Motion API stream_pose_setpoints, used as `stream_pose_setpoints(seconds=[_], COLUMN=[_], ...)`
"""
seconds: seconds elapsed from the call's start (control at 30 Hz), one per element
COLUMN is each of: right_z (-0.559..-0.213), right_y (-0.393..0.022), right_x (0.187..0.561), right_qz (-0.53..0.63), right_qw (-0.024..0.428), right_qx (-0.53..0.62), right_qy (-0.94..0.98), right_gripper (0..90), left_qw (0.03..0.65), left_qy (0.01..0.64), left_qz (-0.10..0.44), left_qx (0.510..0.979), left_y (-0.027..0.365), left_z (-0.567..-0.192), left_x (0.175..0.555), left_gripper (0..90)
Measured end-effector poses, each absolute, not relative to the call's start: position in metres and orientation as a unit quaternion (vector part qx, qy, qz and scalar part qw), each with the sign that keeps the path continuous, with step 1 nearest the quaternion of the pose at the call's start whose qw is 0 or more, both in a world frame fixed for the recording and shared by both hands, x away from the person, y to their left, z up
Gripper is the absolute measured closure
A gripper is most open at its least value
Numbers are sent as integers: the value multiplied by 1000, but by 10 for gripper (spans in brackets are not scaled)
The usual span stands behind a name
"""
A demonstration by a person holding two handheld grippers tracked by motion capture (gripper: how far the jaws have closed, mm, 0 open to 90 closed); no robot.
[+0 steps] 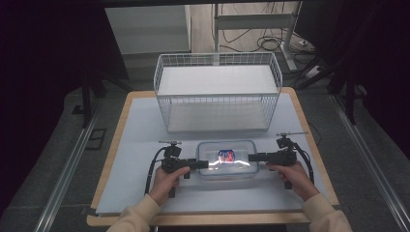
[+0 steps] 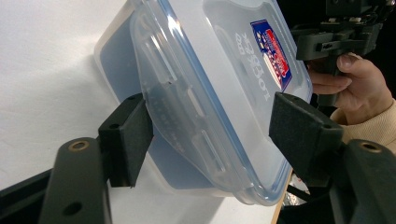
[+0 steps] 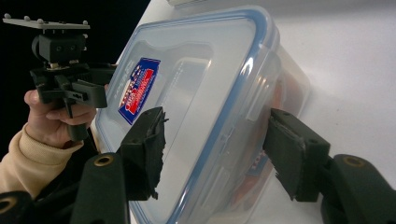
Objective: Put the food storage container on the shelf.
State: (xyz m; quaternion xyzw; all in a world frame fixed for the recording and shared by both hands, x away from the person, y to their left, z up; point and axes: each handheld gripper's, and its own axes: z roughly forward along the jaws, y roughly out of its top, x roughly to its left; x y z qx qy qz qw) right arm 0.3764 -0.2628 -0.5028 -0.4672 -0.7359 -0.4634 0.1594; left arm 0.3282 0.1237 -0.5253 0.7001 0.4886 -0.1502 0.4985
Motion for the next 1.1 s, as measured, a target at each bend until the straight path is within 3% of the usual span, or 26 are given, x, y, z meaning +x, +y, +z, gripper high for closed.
stream_pose_setpoints(seconds=[0.73, 1.1], right_z=[-493, -491], right_y=[-269, -268], right_x=[354, 344], right_qz=[-491, -504], right_qw=[127, 97], right_qx=[-449, -435], right_qy=[-736, -740], right_gripper=[512, 523], left_qw=[512, 522], left_qy=[478, 477], left_qz=[-95, -97], left_qx=[707, 700], left_y=[121, 124], left_z=[-514, -513], left_x=[304, 301], left_gripper=[408, 459])
